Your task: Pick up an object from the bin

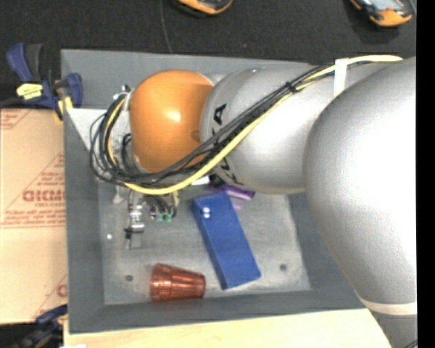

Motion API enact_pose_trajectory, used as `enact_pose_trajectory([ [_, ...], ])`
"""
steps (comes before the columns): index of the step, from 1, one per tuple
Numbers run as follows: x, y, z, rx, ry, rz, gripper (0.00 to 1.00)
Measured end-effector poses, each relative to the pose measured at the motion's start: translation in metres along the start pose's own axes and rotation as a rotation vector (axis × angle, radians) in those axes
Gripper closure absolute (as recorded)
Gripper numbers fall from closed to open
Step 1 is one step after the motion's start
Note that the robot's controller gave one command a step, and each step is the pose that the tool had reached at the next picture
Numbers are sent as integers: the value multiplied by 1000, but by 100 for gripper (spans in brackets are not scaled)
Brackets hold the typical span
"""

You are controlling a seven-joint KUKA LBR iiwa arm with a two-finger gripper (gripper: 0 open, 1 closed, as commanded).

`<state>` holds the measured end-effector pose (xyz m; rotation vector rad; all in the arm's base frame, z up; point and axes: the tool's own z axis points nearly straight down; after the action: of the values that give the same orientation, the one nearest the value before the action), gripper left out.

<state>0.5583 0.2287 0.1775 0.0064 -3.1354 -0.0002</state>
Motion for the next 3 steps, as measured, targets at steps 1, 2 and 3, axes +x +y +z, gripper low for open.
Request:
enact_pose_trajectory([
  [1, -2, -1, -5, -2, -8, 4, 0],
  [2, 6, -5, -3, -2, -11, -26, 0],
  [3, 25, -32, 9, -2, -9, -67, 0],
])
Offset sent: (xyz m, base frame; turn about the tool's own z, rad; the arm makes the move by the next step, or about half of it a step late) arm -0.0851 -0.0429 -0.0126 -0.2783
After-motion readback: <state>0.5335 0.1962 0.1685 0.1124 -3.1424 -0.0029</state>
